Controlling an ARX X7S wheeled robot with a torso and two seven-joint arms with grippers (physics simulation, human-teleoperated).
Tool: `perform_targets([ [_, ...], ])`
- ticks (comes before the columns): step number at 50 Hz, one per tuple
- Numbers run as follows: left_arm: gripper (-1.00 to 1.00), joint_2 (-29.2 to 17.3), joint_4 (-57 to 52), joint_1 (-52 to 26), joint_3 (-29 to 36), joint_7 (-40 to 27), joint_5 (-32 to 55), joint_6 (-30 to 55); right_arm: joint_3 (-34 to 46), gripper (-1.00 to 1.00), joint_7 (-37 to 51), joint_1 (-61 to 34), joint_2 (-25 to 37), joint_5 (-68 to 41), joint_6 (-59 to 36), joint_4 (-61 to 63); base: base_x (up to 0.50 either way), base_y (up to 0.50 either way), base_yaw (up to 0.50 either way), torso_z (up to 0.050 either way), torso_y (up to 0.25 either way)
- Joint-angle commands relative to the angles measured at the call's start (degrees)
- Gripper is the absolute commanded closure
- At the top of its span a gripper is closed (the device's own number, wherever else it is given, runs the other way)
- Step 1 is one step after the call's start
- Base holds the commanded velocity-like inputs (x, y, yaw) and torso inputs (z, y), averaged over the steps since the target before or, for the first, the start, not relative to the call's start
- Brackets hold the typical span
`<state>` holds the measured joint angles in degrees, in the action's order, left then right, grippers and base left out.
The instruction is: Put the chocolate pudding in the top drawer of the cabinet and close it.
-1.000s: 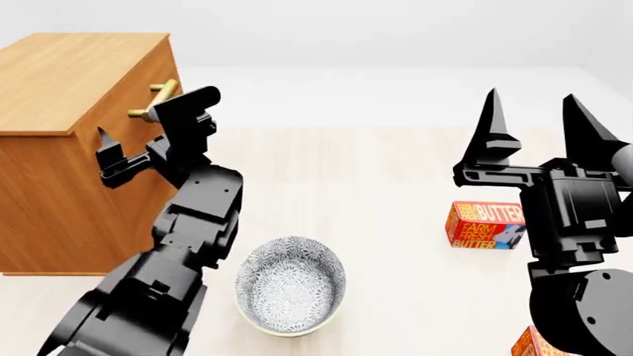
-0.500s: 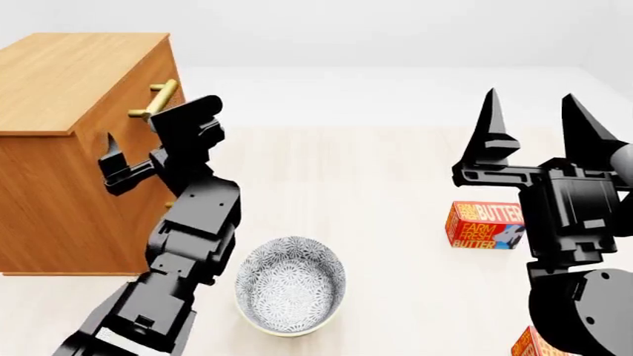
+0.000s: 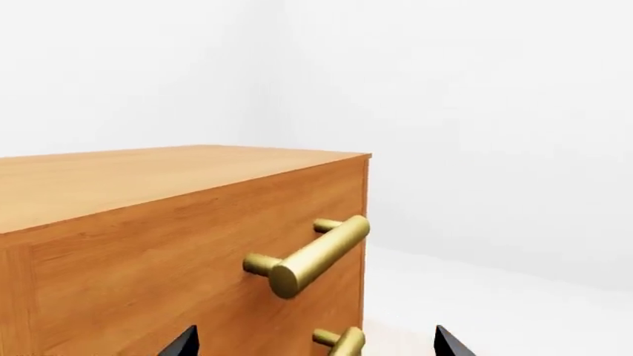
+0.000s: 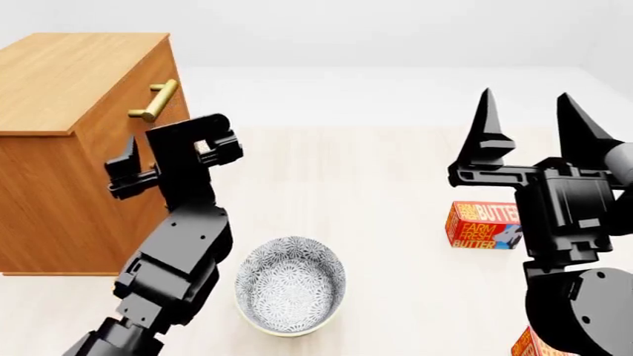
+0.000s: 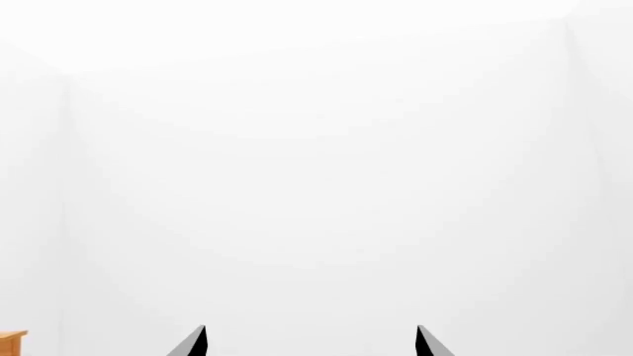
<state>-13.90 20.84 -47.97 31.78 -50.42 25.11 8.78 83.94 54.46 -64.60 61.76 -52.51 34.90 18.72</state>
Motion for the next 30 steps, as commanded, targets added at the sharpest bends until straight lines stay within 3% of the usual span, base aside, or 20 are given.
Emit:
perform_targets([
  [1, -1.0, -4.8, -12.5, 5.0, 1.8, 6.0, 4.3, 2.8, -0.2, -1.0, -0.2, 0.0, -0.5, 0.1, -0.5, 0.1, 0.0, 0.0, 0.0, 0.0, 0.0],
  [8, -1.0, -7.3, -17.5, 8.1, 2.4, 8.0, 5.6, 2.1, -0.3, -1.0, -0.3, 0.0, -0.9, 0.1, -0.8, -0.1, 0.0, 0.0, 0.0, 0.0, 0.0],
  [14, -1.0, -11.8, -28.6, 13.1, 1.9, 14.9, 10.3, -3.2, 0.0, -1.0, -0.5, 0.2, -3.2, 1.1, -1.7, -1.2, 0.0, 0.0, 0.0, 0.0, 0.0],
  [30, -1.0, -13.5, -32.1, 15.1, 2.1, 17.8, 11.4, -5.9, 0.0, -1.0, -0.8, 0.6, -3.9, 1.4, -2.4, -1.8, 0.0, 0.0, 0.0, 0.0, 0.0],
])
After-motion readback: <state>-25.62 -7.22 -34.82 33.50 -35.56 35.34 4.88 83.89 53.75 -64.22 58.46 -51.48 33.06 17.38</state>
